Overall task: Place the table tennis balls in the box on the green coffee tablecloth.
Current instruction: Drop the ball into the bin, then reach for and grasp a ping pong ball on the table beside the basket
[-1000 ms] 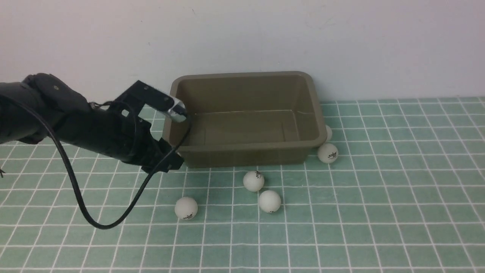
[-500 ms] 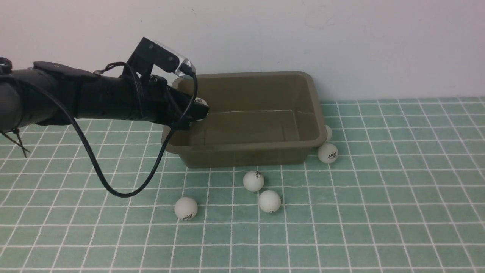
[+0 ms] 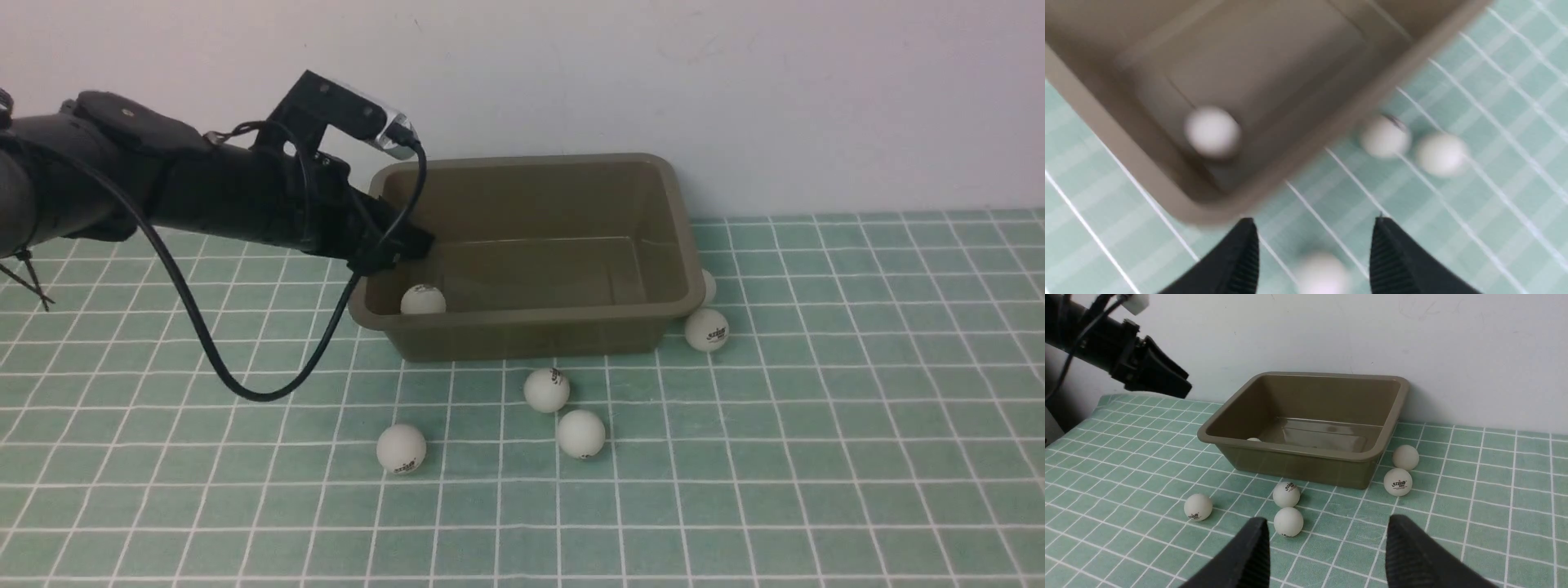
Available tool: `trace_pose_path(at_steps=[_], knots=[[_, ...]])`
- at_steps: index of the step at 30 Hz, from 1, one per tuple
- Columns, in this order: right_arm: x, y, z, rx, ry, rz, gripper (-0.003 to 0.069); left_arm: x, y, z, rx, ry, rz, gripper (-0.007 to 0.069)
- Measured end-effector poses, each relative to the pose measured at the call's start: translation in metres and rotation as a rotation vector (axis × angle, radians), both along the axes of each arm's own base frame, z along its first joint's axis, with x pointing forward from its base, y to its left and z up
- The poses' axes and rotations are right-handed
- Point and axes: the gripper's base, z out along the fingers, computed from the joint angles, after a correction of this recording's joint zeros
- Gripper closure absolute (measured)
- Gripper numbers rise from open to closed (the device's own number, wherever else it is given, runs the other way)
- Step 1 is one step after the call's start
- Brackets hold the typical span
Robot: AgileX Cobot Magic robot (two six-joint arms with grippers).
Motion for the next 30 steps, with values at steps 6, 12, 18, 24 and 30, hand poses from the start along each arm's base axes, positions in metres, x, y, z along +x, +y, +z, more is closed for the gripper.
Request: trace_pose_path(at_steps=[6,12,18,24,30], knots=[[0.000,0.000,0.000,-0.012,-0.003,-0.003,0.0303,-0.043,-0.002,0.020,-0.056,0.269,-0.015,0.0372],[0.000,-0.001,0.000,-0.048,-0.024,0.004,0.0303,-0.048,-0.001,0.018,-0.069,0.383,0.059,0.0474],[0.000,-0.001,0.000,-0.051,-0.024,0.005,0.0303,-0.056,-0.003,-0.002,-0.024,0.487,0.116,0.0478],[0.000,-0.001,0.000,-0.051,-0.024,0.006,0.0303,-0.079,-0.007,-0.055,0.044,0.602,0.082,0.0384],[0.000,-0.001,0.000,-0.052,-0.025,0.006,0.0303,-0.061,-0.016,-0.061,0.017,0.322,0.089,0.0248]])
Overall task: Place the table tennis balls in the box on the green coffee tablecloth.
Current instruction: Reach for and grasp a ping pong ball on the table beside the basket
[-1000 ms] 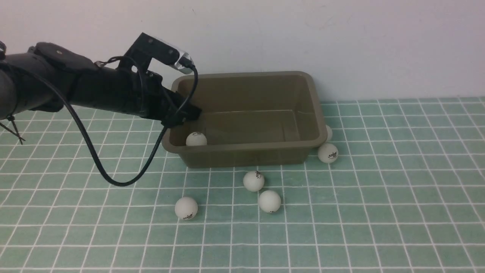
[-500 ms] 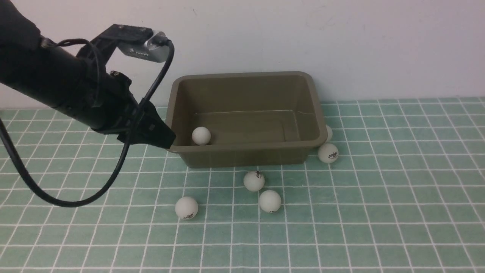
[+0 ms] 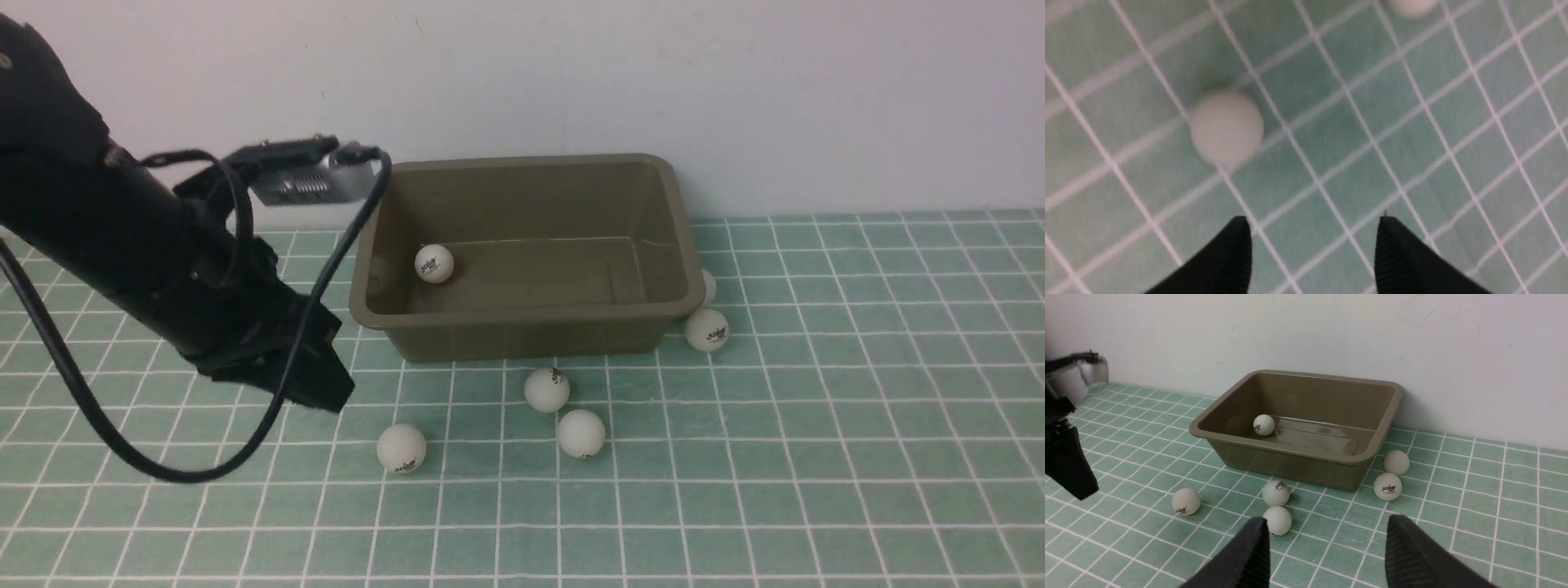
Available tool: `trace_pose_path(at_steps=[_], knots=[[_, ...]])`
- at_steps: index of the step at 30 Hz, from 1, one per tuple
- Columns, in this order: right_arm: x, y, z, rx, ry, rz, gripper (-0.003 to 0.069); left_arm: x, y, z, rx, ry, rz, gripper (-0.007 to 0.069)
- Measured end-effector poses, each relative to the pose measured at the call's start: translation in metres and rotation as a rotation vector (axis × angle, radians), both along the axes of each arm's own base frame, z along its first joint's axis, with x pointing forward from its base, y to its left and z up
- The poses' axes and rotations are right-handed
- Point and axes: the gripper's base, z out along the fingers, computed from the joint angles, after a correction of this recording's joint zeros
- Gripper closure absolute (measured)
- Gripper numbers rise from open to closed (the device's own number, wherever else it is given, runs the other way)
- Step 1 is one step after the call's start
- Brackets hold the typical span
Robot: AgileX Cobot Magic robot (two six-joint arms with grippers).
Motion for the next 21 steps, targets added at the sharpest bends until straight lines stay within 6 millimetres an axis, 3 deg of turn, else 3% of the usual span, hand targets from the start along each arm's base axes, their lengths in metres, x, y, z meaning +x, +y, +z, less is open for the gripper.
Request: trace_pose_path(at_steps=[6,21], knots=[[0.000,0.000,0.000,0.001,0.001,0.000,0.0303,0.007,-0.006,-0.006,-0.009,-0.041,-0.016,0.0192],[0.000,0.001,0.000,0.018,0.001,0.009,0.0303,0.034,-0.007,-0.065,0.053,0.022,0.008,0.0185]])
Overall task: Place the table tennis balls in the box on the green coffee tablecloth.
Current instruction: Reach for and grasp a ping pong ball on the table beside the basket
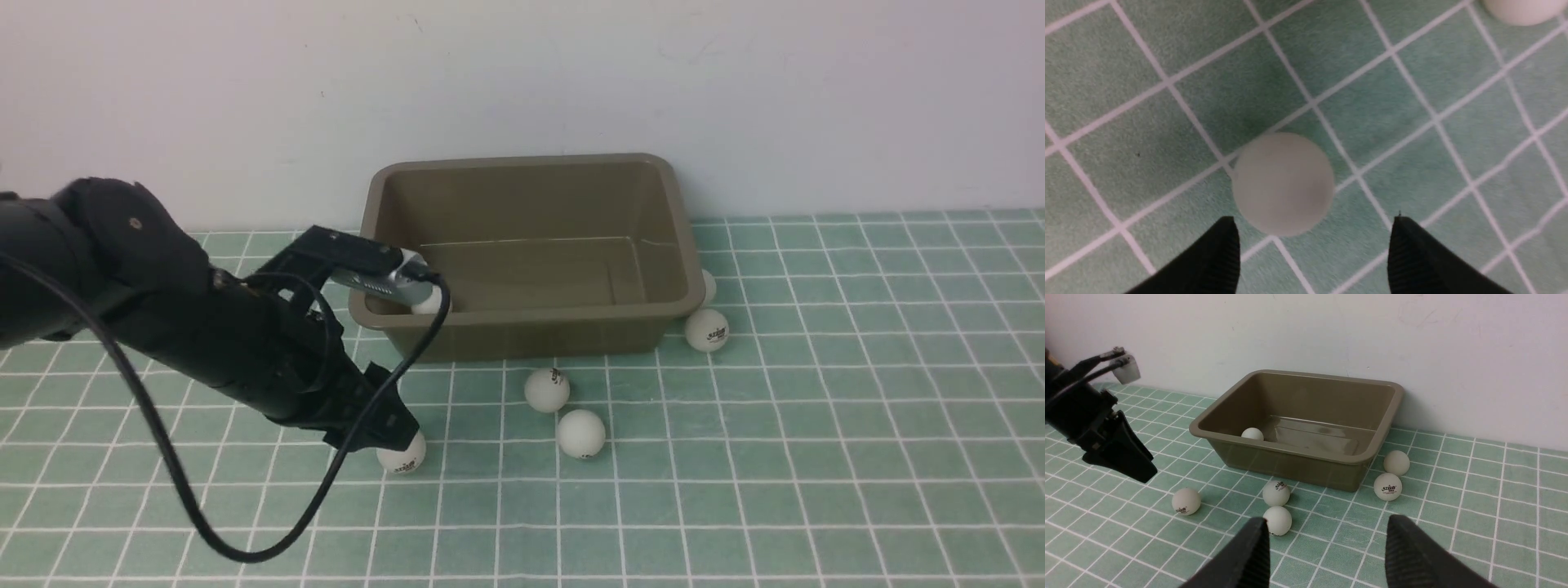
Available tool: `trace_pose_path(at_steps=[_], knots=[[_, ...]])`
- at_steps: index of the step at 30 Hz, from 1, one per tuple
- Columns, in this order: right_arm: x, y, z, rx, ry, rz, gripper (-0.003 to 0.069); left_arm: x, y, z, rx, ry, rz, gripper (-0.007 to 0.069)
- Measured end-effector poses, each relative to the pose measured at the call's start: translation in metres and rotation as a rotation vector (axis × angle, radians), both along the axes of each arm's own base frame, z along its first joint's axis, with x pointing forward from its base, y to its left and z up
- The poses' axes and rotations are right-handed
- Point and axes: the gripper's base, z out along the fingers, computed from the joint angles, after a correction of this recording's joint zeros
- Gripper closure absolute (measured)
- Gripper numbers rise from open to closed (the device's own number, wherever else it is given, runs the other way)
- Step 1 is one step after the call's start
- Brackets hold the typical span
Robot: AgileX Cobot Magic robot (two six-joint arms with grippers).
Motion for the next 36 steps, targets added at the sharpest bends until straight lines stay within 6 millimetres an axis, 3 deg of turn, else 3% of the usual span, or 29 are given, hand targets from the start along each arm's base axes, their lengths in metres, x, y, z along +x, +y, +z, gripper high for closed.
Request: trace_pose_path(at_steps=[6,15,20,22,26,31,36], knots=[[0.000,0.000,0.000,0.006,0.000,0.003,0.0303,0.008,-0.002,-0.019,-0.010,0.008,0.026,0.0185],[0.000,0.000,0.000,0.006,0.000,0.003,0.0303,0.015,-0.006,-0.031,-0.047,-0.024,0.021,0.0185],[0.000,0.000,0.000,0.006,0.000,0.003,0.0303,0.018,-0.006,-0.033,-0.054,-0.040,0.043,0.0277],[0.000,0.000,0.000,0.006,0.000,0.003,0.0303,0.018,-0.006,-0.031,-0.056,-0.044,0.041,0.0279],[0.000,0.000,0.000,0.006,-0.001,0.003,0.0303,0.016,-0.007,-0.020,-0.071,-0.058,0.019,0.0279],[0.000,0.000,0.001,0.009,-0.010,-0.003,0.0303,0.011,-0.011,0.010,-0.117,-0.099,-0.031,0.0279],[0.001,-0.001,0.002,0.014,-0.023,-0.010,0.0303,0.007,-0.016,0.063,-0.196,-0.248,-0.094,0.0279]])
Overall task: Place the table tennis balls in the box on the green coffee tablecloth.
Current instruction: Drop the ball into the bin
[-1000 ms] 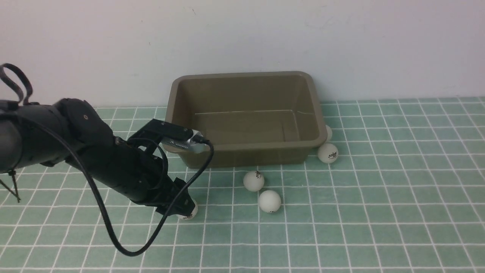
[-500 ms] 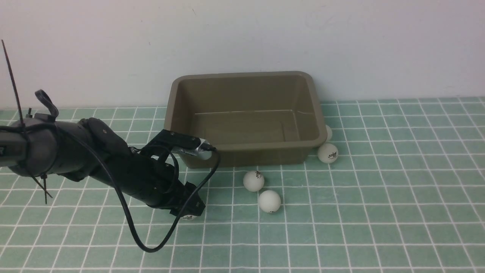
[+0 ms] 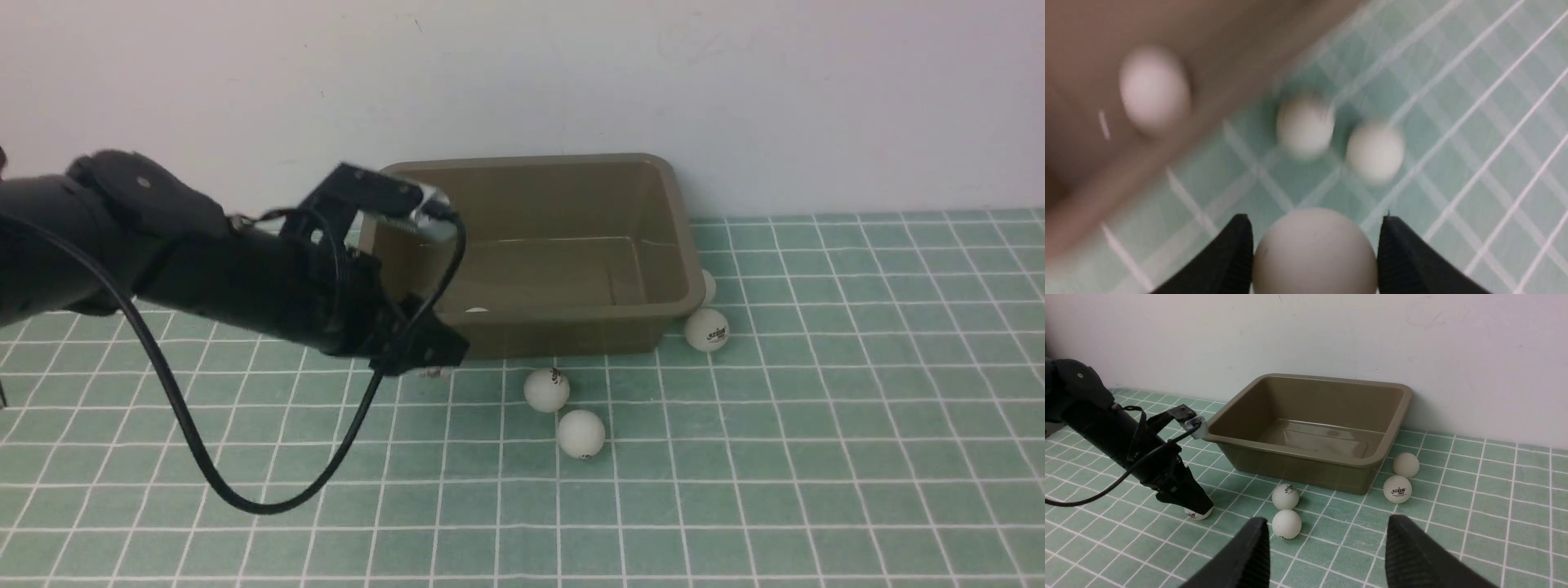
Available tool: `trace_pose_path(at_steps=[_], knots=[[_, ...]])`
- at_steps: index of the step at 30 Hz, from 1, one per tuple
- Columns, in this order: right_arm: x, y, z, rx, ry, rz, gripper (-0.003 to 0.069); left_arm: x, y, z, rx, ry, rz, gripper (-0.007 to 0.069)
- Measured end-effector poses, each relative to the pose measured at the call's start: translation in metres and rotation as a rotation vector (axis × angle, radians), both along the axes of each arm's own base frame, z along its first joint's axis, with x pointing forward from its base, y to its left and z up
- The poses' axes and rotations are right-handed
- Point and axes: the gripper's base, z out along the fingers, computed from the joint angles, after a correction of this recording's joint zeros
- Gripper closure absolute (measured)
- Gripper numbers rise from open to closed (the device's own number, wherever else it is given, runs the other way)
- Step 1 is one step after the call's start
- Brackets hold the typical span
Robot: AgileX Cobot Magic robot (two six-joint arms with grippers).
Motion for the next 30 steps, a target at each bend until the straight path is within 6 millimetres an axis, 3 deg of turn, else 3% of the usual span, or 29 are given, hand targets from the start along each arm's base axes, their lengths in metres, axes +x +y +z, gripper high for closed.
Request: trace_pose_path(at_steps=[4,7,13,17,20,25,30], knots=[[0.000,0.000,0.000,0.001,-0.003,-0.002,0.0303,0.014,-0.001,0.032,-0.015,-0.229,-0.006,0.0279],[0.000,0.000,0.000,0.000,-0.001,-0.001,0.0303,0.027,0.001,0.034,-0.003,-0.314,0.047,0.0279],[-0.001,0.001,-0.001,-0.003,0.012,0.008,0.0303,0.064,0.002,0.000,0.105,-0.417,0.064,0.0279],[-0.002,0.002,-0.004,-0.008,0.042,0.028,0.0303,0.077,-0.001,-0.020,0.140,-0.416,0.032,0.0279],[-0.003,0.003,-0.005,-0.014,0.060,0.039,0.0303,0.078,-0.001,-0.021,0.146,-0.421,0.028,0.0270],[-0.003,0.003,-0.006,-0.014,0.063,0.041,0.0303,0.074,0.000,0.003,0.100,-0.441,0.079,0.0222],[-0.003,0.003,-0.005,-0.012,0.061,0.042,0.0303,0.053,0.002,0.049,0.068,-0.517,0.052,0.0232]])
